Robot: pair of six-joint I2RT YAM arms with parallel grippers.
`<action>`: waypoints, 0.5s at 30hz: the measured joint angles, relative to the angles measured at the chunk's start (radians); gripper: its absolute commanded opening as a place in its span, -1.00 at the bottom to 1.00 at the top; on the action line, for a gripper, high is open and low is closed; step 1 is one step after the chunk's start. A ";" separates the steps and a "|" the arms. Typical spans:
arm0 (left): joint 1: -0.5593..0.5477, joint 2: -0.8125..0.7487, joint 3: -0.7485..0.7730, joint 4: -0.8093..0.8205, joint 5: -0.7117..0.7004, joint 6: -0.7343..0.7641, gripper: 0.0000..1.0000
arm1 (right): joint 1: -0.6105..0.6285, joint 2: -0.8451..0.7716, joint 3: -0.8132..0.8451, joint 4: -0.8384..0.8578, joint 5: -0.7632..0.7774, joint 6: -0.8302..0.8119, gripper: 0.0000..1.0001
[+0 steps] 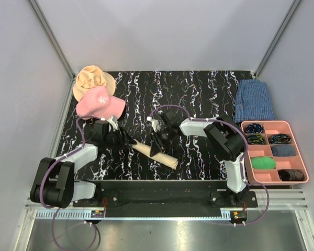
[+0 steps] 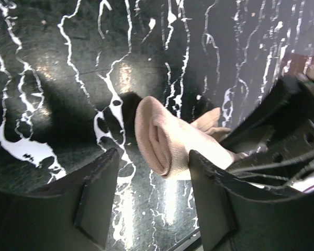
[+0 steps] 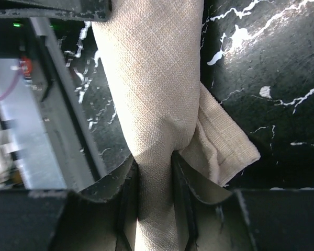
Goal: Fold the napkin, place the utensils inside, and roll it up
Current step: Roll the napkin with the utensil
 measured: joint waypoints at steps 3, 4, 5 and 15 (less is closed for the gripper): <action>0.000 0.002 -0.002 0.032 0.014 -0.009 0.01 | -0.024 0.034 0.016 -0.001 -0.074 0.010 -0.33; 0.000 0.004 -0.002 0.046 0.018 -0.012 -0.01 | -0.031 0.043 0.020 -0.001 -0.094 0.014 -0.34; 0.000 0.008 -0.003 0.058 0.021 -0.014 -0.01 | -0.036 0.050 0.023 -0.001 -0.108 0.017 -0.33; -0.003 0.111 -0.015 0.191 0.083 -0.053 -0.63 | -0.072 0.112 0.044 -0.001 -0.234 0.037 -0.24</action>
